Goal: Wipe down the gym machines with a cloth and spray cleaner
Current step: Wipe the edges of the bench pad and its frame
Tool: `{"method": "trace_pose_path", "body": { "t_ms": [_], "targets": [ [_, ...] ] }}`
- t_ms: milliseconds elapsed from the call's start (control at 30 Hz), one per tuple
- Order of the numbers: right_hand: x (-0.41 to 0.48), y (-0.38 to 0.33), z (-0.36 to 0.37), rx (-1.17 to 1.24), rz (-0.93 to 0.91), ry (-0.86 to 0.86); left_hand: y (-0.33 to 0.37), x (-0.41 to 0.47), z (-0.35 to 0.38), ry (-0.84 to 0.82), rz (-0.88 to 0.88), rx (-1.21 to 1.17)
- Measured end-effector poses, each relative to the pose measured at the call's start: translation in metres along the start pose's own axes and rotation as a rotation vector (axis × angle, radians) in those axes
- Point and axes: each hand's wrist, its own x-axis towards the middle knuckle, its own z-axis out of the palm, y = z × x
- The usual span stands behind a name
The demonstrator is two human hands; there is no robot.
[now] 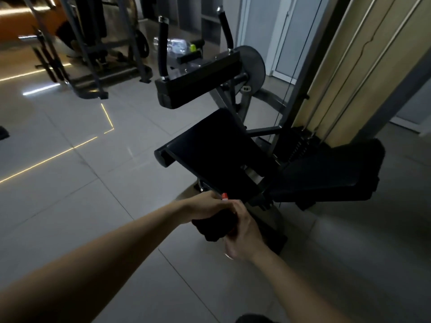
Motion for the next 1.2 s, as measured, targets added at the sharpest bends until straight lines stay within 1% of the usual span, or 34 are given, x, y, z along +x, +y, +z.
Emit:
{"method": "trace_pose_path", "body": {
  "t_ms": [67, 167, 233, 300, 367, 400, 533, 600, 667, 867, 1000, 1200],
  "targets": [
    [0.014, 0.012, 0.003, -0.003, 0.098, 0.004, -0.005, 0.016, -0.003, 0.006, -0.031, -0.106],
    [0.038, 0.036, 0.004, -0.102, 0.168, -0.047, -0.021, 0.039, -0.013, 0.012, -0.079, -0.335],
    [0.061, 0.055, 0.003, -0.085, 0.274, -0.061, -0.038, 0.065, -0.022, 0.056, -0.119, -0.488],
    [0.089, 0.071, 0.0, -0.075, 0.398, -0.122, -0.047, 0.09, -0.031, 0.04, -0.15, -0.577],
    [0.117, 0.087, -0.002, -0.07, 0.443, -0.205, -0.05, 0.114, -0.037, -0.017, -0.159, -0.587],
    [0.137, 0.1, -0.002, -0.072, 0.454, -0.244, -0.051, 0.13, -0.04, -0.009, -0.192, -0.589],
    [0.179, 0.125, 0.01, -0.14, 0.461, -0.365, -0.066, 0.17, -0.041, 0.115, -0.344, -0.505],
    [0.199, 0.138, 0.017, -0.166, 0.485, -0.379, -0.076, 0.191, -0.041, 0.189, -0.392, -0.501],
    [0.213, 0.148, 0.024, -0.196, 0.499, -0.386, -0.087, 0.205, -0.043, 0.228, -0.416, -0.53],
    [0.24, 0.173, 0.064, -0.252, 0.544, -0.37, -0.138, 0.239, -0.052, 0.226, -0.45, -0.526],
    [0.25, 0.187, 0.099, -0.241, 0.566, -0.353, -0.173, 0.257, -0.054, 0.188, -0.463, -0.528],
    [0.256, 0.209, 0.143, -0.315, 0.552, -0.398, -0.213, 0.279, -0.048, 0.216, -0.474, -0.576]
  ]
}}
